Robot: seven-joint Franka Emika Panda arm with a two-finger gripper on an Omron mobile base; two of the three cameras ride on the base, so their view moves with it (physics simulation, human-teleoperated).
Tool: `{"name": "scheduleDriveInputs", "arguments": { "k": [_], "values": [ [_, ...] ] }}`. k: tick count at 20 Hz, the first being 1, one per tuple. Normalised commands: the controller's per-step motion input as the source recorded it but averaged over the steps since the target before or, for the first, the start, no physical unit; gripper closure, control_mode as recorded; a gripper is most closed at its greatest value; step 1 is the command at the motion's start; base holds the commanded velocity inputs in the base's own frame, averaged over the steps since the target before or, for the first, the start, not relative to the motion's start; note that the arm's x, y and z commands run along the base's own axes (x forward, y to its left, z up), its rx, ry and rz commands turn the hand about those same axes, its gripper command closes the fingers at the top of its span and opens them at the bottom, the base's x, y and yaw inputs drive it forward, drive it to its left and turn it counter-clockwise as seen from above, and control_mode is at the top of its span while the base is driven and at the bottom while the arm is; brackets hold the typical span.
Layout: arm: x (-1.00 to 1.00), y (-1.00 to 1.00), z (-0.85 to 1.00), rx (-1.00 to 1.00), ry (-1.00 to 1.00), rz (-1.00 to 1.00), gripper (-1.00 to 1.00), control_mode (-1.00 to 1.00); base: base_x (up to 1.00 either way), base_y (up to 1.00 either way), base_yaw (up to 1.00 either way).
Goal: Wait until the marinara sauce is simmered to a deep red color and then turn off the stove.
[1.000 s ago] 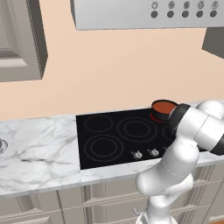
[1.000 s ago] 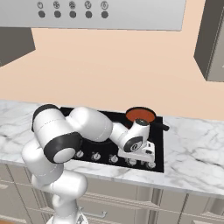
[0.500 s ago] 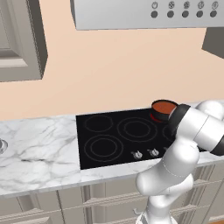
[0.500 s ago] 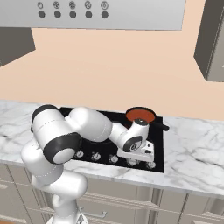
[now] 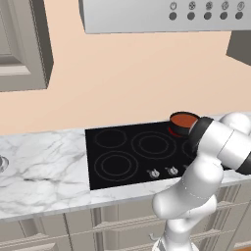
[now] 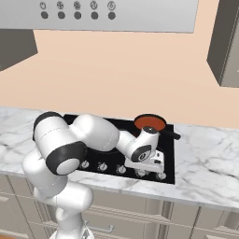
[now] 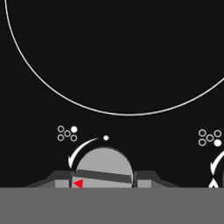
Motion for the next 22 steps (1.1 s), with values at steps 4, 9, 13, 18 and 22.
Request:
{"name": "scheduleDriveInputs", "arguments": {
  "k": [4, 9, 13, 18, 22],
  "values": [
    [0.0, 0.0, 0.0, 0.0, 0.0, 0.0, 1.0, -1.0, 0.0, 0.0, 0.0],
    [0.0, 0.0, 0.0, 0.0, 0.0, 0.0, 1.0, -1.0, 0.0, 0.0, 0.0],
    [0.0, 0.0, 0.0, 0.0, 0.0, 0.0, 1.0, -1.0, 0.0, 0.0, 0.0],
    [0.0, 0.0, 0.0, 0.0, 0.0, 0.0, 1.0, -1.0, 0.0, 0.0, 0.0],
    [0.0, 0.0, 0.0, 0.0, 0.0, 0.0, 1.0, -1.0, 0.0, 0.0, 0.0]
  ]
}}
